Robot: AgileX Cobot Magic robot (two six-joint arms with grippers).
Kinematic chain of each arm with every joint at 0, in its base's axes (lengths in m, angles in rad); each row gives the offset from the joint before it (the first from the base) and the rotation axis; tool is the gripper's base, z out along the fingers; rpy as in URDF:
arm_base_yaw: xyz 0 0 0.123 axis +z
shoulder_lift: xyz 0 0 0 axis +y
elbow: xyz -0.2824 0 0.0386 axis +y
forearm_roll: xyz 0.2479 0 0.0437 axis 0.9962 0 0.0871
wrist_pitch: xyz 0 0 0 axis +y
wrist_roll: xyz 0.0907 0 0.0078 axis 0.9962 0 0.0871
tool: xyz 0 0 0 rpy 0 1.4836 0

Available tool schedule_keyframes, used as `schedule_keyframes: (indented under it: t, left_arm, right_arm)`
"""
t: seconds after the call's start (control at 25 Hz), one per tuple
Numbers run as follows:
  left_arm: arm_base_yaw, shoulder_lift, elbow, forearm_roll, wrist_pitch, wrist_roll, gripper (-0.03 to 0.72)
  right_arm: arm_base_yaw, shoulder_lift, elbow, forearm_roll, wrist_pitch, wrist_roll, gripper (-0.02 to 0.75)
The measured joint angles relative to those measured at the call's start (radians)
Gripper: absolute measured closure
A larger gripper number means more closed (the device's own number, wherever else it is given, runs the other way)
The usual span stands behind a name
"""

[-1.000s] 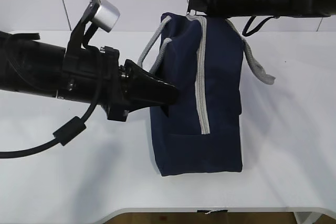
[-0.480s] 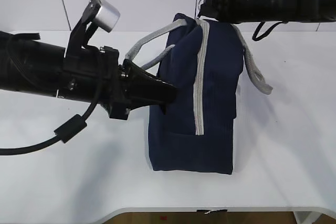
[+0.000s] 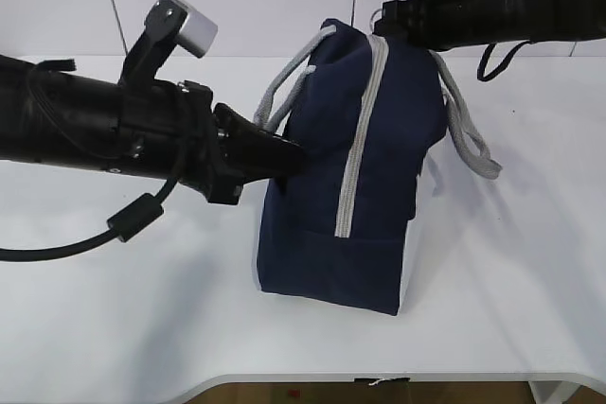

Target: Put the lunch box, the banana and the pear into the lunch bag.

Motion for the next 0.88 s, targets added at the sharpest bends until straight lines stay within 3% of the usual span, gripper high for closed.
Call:
schedule_keyframes:
  t: [0.4,0.88]
  left_arm:
    - [0.000,-0.002,0.000,-0.028,-0.130,-0.007,0.694]
    - [0.000,-0.050,0.000,-0.091,-0.354,-0.010,0.694]
  right_arm:
    - [-0.051,-0.023,-0.002,-0.142,0.056,0.129,0.731]
    - [-0.103,-0.047,-0.002,-0.424,0.226,0.352,0.731]
